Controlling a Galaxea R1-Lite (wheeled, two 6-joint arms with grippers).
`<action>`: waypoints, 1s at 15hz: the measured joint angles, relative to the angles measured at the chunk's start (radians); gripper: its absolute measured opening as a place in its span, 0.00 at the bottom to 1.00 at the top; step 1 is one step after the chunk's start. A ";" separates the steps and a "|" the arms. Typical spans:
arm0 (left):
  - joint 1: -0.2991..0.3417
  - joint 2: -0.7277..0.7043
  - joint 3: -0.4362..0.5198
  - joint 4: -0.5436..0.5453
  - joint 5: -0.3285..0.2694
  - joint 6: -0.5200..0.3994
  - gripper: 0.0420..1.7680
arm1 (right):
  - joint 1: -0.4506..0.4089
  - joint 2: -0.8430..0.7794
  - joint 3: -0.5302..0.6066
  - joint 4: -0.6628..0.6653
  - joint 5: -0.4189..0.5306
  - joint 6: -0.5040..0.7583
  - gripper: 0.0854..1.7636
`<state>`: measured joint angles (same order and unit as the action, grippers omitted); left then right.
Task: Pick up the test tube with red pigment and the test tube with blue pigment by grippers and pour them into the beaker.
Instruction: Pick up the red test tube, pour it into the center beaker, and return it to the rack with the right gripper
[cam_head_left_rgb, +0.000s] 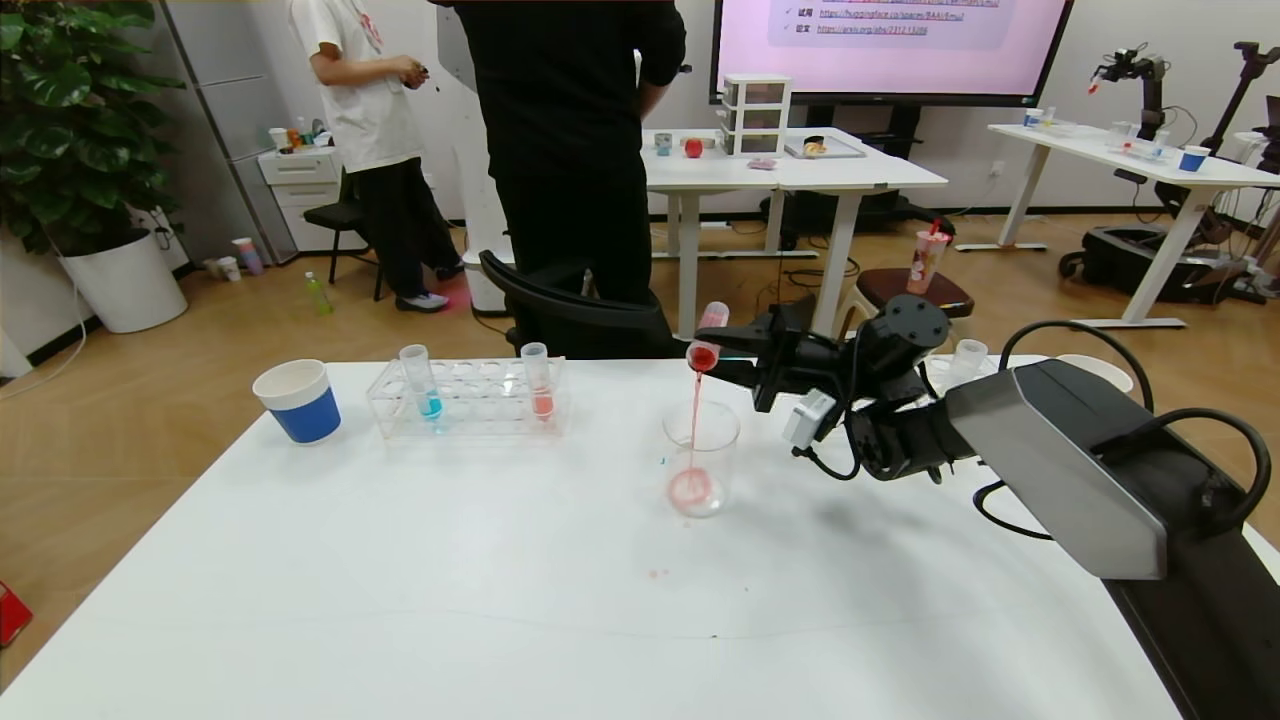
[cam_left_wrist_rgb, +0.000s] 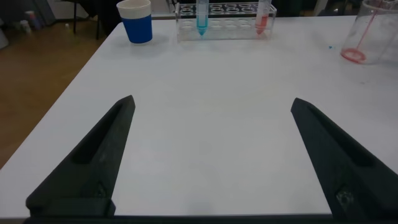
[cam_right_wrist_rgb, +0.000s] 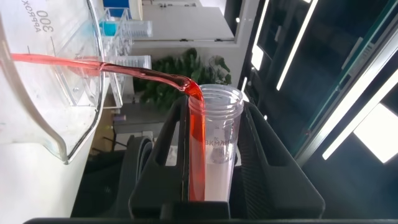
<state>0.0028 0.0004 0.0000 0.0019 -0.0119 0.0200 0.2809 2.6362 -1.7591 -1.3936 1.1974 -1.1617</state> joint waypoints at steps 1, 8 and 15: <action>0.000 0.000 0.000 0.000 -0.001 0.000 0.99 | -0.001 -0.001 0.000 0.000 0.000 -0.010 0.24; 0.000 0.000 0.000 0.000 -0.001 0.000 0.99 | -0.013 -0.016 0.006 0.001 -0.001 -0.109 0.24; 0.000 0.000 0.000 0.000 -0.001 0.000 0.99 | -0.003 -0.032 0.034 -0.002 -0.036 -0.281 0.24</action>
<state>0.0028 0.0004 0.0000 0.0019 -0.0128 0.0200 0.2779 2.6040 -1.7255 -1.3960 1.1617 -1.4423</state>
